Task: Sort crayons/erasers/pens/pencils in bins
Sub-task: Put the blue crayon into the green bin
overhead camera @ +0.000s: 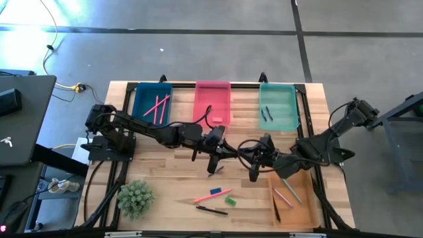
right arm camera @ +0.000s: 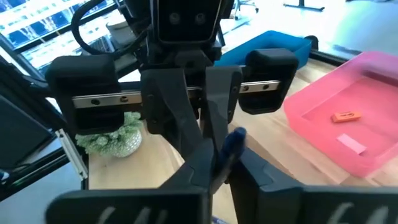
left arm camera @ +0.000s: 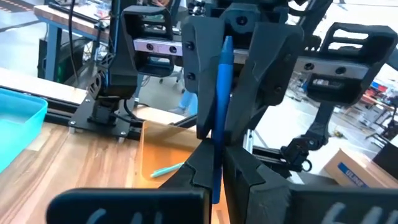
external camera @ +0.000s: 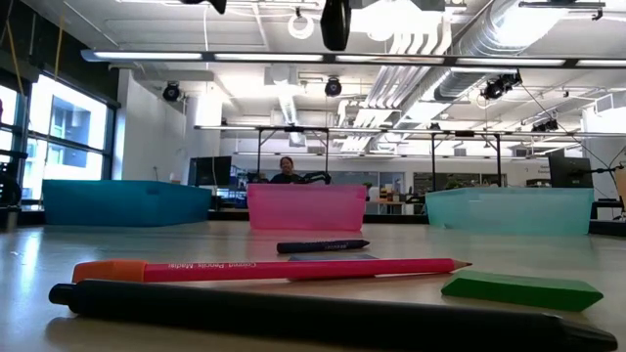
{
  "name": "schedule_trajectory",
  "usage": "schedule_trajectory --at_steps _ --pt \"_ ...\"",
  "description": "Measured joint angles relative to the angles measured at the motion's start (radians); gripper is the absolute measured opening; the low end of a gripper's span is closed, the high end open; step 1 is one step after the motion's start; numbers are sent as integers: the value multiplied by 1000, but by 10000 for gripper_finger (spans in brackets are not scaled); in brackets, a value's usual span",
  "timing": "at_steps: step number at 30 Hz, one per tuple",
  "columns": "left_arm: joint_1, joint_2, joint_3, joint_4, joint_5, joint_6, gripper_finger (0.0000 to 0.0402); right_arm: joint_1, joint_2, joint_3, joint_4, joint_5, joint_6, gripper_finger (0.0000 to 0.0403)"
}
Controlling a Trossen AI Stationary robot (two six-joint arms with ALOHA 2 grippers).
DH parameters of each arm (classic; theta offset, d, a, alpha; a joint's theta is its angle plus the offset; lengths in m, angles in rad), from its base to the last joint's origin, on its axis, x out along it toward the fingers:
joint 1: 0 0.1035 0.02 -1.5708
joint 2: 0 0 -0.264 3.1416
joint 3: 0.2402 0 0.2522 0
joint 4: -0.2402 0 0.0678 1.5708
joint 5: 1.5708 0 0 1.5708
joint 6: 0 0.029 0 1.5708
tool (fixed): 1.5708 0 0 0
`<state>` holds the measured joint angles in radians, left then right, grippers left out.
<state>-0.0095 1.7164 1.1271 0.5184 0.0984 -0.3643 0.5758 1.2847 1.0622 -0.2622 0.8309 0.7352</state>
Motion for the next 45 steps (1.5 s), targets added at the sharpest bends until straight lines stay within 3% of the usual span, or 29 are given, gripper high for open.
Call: schedule_trajectory --at_steps 9,21,27,34,45 --pt "37 0 0 -11 6 3 26 -40 0 0 -10 -3 31 18" --pt "104 -2 2 -108 2 157 131 -110 3 -1 -69 -16 148 11" --pt "184 -35 1 -217 96 197 169 -153 3 -1 -110 -15 184 11" --pt "272 -99 1 -319 110 288 179 -216 3 -1 -125 -27 184 11" --pt "382 -212 1 -498 103 369 176 -385 2 -1 -291 -31 185 11"
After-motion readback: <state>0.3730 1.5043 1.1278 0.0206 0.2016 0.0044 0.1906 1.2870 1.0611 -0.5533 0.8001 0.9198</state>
